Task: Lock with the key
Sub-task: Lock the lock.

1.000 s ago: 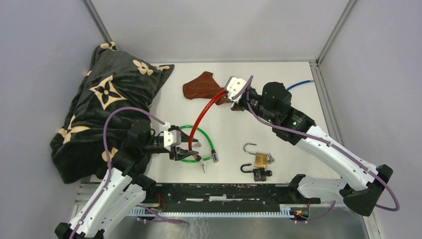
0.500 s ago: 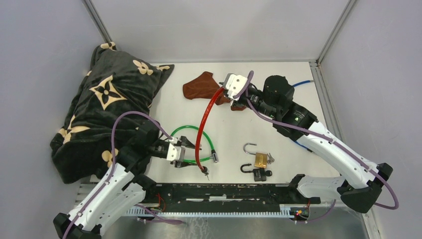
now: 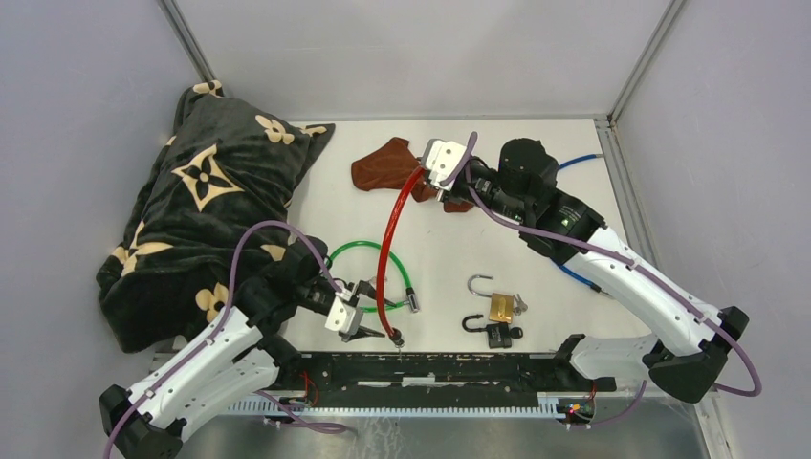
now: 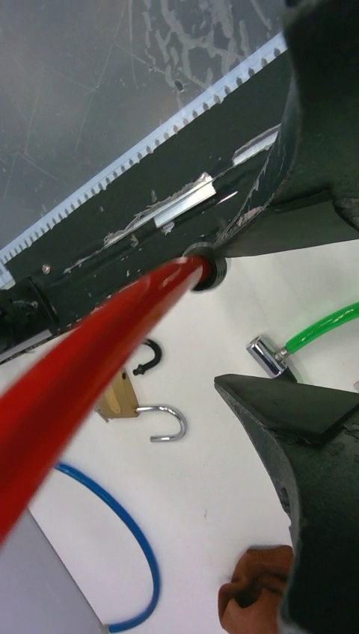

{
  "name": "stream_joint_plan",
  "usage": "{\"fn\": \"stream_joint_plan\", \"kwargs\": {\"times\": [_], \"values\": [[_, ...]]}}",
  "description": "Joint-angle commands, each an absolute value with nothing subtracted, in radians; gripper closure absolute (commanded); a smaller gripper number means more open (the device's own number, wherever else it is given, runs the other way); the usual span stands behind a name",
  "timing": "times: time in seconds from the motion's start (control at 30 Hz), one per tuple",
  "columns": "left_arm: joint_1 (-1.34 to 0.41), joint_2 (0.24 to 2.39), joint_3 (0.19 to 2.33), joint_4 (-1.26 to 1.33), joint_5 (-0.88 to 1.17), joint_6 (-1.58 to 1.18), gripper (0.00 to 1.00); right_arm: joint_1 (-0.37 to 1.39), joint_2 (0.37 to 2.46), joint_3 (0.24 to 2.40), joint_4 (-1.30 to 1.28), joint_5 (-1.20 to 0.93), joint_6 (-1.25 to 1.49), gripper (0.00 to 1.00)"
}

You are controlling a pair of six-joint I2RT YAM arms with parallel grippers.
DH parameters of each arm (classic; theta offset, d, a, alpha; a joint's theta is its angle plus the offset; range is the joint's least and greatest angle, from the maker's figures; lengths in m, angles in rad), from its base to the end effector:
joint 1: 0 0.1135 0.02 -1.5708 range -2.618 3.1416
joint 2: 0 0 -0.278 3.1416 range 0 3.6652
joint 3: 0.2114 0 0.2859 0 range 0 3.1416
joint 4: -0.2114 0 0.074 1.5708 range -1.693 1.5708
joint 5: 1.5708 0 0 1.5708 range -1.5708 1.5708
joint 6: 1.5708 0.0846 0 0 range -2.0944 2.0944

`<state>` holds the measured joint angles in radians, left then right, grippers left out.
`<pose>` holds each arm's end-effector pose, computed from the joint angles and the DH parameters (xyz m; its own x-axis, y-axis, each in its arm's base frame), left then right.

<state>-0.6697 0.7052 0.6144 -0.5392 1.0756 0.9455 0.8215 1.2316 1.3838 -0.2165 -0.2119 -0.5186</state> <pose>0.0984 -0.1728 0.2608 0.4207 0.1583 -0.8933 0.8734 -0.3368 0.3517 0.2261 0.2692 0.4673 0.3876 -0.2947 -0.8734 -0.7675 0.4216 -0.4829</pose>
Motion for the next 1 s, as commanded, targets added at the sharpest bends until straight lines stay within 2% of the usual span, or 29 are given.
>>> {"fn": "stream_joint_plan", "kwargs": {"times": [0.0, 0.13, 0.2, 0.27, 0.37, 0.53, 0.63, 0.7, 0.8, 0.9, 0.97], "values": [[-0.678, 0.716, 0.644, -0.715, 1.041, 1.197, 0.34, 0.817, 1.226, 1.467, -0.189, -0.187, -0.541, 1.00], [-0.678, 0.713, 0.666, -0.768, 1.001, 1.230, 0.31, 0.818, 1.214, 1.461, -0.182, -0.163, -0.553, 1.00], [-0.678, 0.710, 0.664, -0.668, 1.044, 1.069, 0.31, 0.817, 1.212, 1.452, -0.169, -0.171, -0.545, 1.00], [-0.678, 0.706, 0.646, -0.454, 1.059, 0.835, 0.34, 0.818, 1.212, 1.444, -0.158, -0.185, -0.534, 1.00], [-0.679, 0.709, 0.626, -0.326, 1.074, 0.682, 0.49, 0.818, 1.210, 1.439, -0.155, -0.195, -0.529, 1.00], [-0.678, 0.717, 0.624, -0.352, 1.072, 0.685, 0.96, 0.818, 1.199, 1.440, -0.159, -0.194, -0.528, 1.00], [-0.678, 0.714, 0.609, -0.271, 1.025, 0.557, 0.98, 0.816, 1.187, 1.439, -0.141, -0.167, -0.493, 1.00], [-0.678, 0.704, 0.566, -0.075, 0.892, 0.276, 0.98, 0.818, 1.174, 1.431, -0.107, -0.125, -0.422, 1.00], [-0.678, 0.682, 0.504, 0.220, 0.498, -0.167, 0.98, 0.819, 1.131, 1.356, 0.022, -0.091, -0.279, 1.00], [-0.660, 0.636, 0.466, 0.372, 0.234, -0.425, 0.98, 0.834, 1.082, 1.190, 0.251, -0.072, -0.057, 1.00], [-0.618, 0.610, 0.474, 0.373, 0.160, -0.580, 0.98, 0.870, 1.057, 1.095, 0.383, -0.033, 0.041, 1.00]]}}
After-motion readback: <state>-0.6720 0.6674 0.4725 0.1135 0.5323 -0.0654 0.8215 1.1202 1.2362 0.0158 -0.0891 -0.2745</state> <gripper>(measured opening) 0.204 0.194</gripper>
